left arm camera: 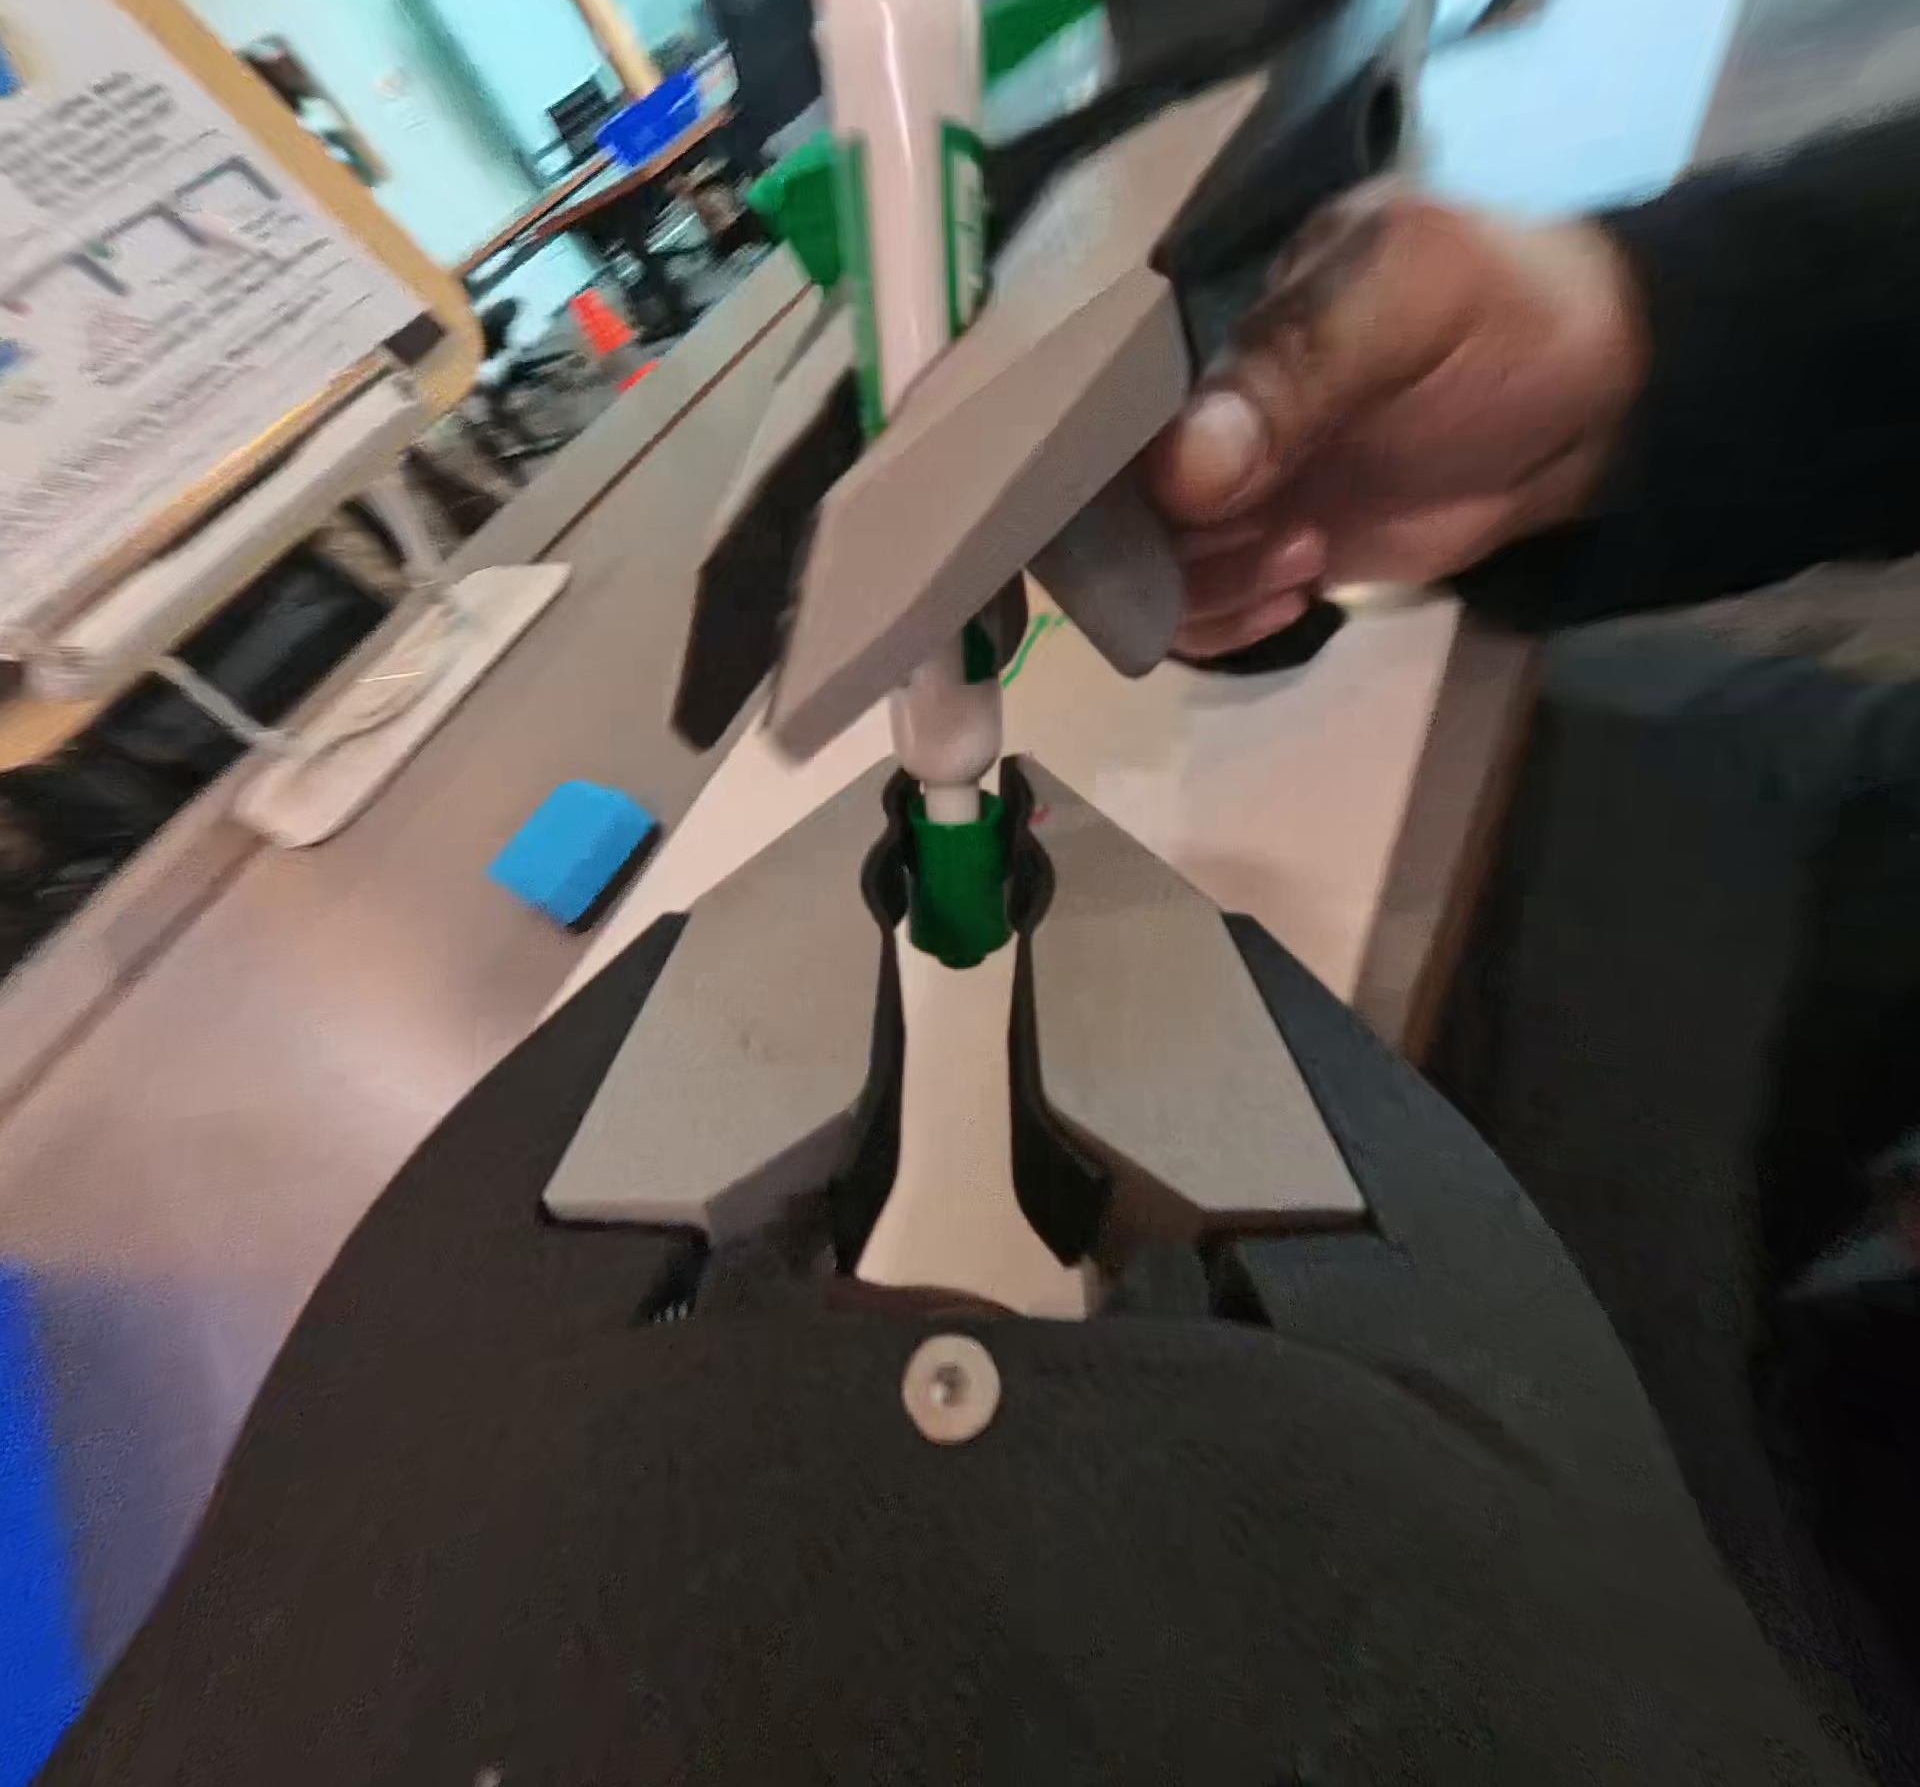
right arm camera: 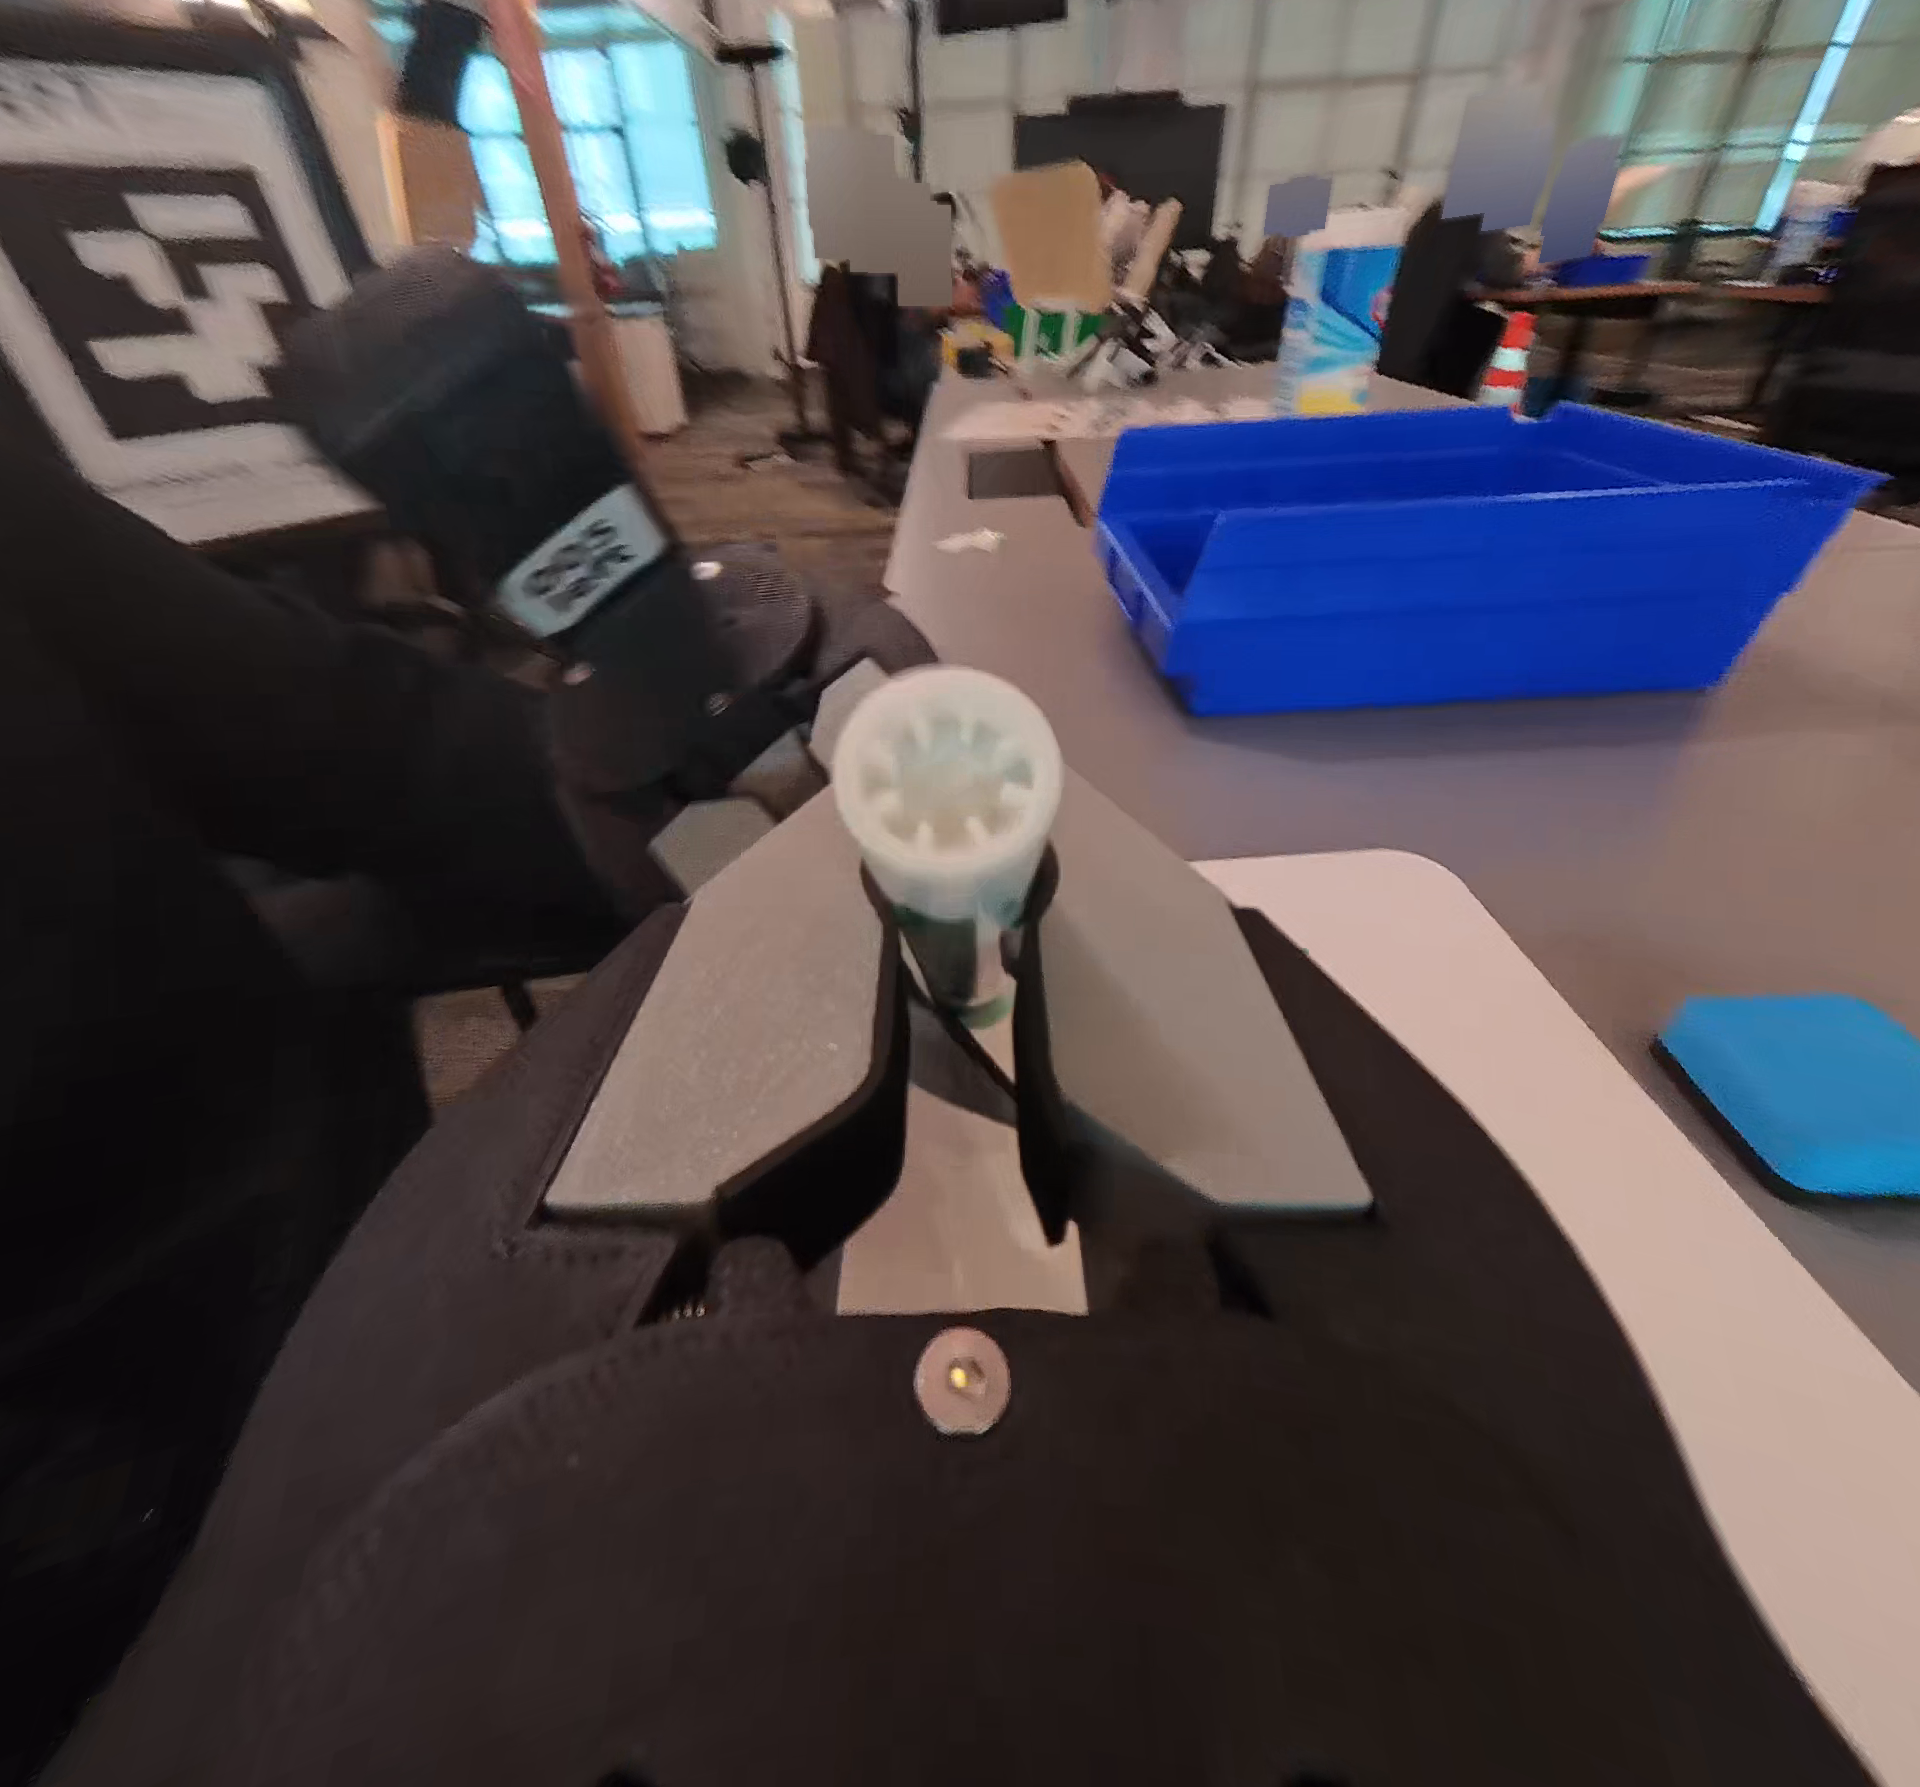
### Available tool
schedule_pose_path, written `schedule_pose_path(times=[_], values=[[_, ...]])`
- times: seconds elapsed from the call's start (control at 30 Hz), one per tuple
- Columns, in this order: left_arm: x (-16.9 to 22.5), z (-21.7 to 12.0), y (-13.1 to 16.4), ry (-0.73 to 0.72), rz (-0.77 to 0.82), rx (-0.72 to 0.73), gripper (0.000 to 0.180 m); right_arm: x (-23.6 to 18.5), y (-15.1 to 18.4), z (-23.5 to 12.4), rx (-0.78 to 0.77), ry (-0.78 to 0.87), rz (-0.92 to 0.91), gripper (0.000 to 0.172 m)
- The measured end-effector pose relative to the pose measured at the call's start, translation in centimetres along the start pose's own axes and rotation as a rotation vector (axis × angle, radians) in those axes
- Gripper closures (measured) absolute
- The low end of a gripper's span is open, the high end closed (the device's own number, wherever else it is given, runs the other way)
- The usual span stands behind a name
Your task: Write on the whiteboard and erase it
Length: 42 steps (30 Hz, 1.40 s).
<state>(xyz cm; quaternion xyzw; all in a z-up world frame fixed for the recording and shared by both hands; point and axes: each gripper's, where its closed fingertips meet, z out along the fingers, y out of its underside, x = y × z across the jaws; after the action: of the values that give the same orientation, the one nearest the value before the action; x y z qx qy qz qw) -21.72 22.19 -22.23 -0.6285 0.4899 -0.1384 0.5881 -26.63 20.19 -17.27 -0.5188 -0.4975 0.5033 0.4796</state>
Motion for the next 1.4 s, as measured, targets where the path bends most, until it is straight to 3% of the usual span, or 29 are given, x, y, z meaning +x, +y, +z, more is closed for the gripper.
schedule_pose_path(times=[0.1,0.23,0.37,0.47,0.83,0.9,1.17,1.4], values=[[0.0,0.7,0.9,-0.084,0.108,-0.075,0.169,0.0,-0.2,0.8,0.034,0.070,0.010,0.156],[-0.7,0.3,0.0,-0.053,0.043,0.007,0.168,0.5,-0.9,0.6,0.008,0.101,-0.010,0.158],[-1.1,0.3,0.5,-0.061,0.035,-0.018,0.168,1.1,-0.5,0.6,0.029,0.078,0.096,0.156],[-1.4,0.1,0.6,-0.052,-0.001,-0.014,0.168,1.7,0.0,0.6,-0.012,0.101,0.104,0.140],[-1.3,0.1,1.4,-0.035,-0.004,-0.060,0.168,1.6,-1.6,-0.8,-0.006,0.108,0.095,0.142],[-1.0,0.2,1.6,-0.016,0.010,-0.071,0.168,1.6,-0.7,-1.0,-0.075,0.102,0.094,0.154],[-0.1,0.9,4.2,0.034,0.101,-0.218,0.168,2.5,3.6,-2.0,-0.217,0.054,0.208,0.154],[0.5,0.9,6.5,0.139,0.062,-0.341,0.167,2.4,6.5,-2.4,-0.347,-0.017,0.316,0.152]])
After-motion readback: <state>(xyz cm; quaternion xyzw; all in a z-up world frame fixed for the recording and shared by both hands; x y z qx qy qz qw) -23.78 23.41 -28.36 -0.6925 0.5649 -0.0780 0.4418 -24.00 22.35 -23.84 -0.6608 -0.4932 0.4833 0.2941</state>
